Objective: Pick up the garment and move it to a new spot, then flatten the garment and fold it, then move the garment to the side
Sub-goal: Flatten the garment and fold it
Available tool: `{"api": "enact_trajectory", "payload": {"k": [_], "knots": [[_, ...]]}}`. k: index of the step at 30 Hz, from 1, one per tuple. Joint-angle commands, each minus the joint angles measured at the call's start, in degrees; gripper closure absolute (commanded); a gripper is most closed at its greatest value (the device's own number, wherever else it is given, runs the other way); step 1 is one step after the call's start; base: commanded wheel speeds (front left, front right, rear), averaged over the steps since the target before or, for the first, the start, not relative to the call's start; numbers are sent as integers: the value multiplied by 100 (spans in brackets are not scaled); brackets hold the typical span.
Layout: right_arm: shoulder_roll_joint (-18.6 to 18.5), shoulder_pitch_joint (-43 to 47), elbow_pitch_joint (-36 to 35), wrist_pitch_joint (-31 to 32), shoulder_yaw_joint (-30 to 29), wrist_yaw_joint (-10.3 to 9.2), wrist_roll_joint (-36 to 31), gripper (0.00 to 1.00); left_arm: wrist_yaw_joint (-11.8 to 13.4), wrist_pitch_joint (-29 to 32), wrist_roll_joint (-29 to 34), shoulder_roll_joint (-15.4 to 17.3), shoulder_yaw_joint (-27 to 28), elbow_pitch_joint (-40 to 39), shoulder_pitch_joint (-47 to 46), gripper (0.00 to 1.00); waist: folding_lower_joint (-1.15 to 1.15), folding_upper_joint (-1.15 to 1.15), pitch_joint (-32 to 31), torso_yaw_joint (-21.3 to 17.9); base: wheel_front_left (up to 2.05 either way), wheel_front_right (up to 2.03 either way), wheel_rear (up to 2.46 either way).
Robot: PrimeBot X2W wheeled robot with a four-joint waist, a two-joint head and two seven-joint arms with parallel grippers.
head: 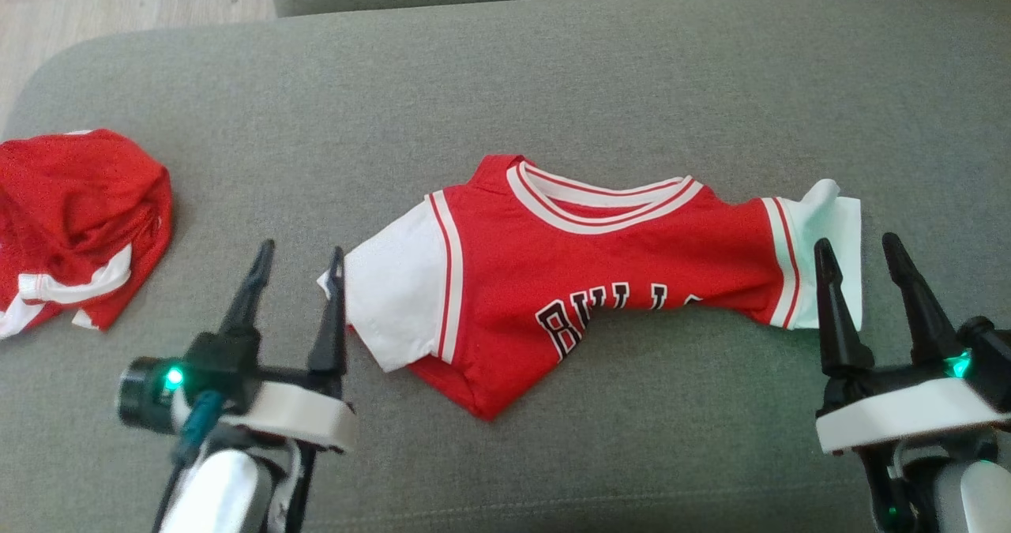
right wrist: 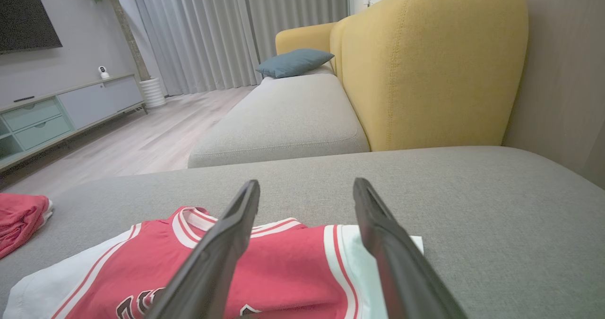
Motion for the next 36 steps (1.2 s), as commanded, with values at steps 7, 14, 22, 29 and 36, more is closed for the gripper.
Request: {"api": "enact_trajectory", "payload": {"k": [7, 14, 22, 29, 36], "knots": [[-20, -68, -252, 74, 117, -4, -33, 0, -507, 868, -262, -135, -465, -25, -166, 0, 0, 0, 90, -2, 0, 0, 0], [4, -167, -225, 75, 181, -4, 10, 0, -800, 2072, -686, -455, -974, 566, -116, 0, 0, 0, 314, -113, 0, 0, 0], [22, -260, -166, 31, 147, -4, 56, 0, -1017, 1885, -995, -647, -890, 926, -369, 36, 0, 0, 456, -219, 0, 0, 0], [49, -261, -114, -3, 52, -4, 81, 0, -1024, 1127, -697, -555, -858, 823, -652, 100, 0, 0, 442, -220, 0, 0, 0], [83, -157, -69, -11, -208, -4, 93, 0, -1024, 1222, -130, -104, -1082, -703, -841, 100, 0, 0, 280, -67, 0, 0, 0]]}}
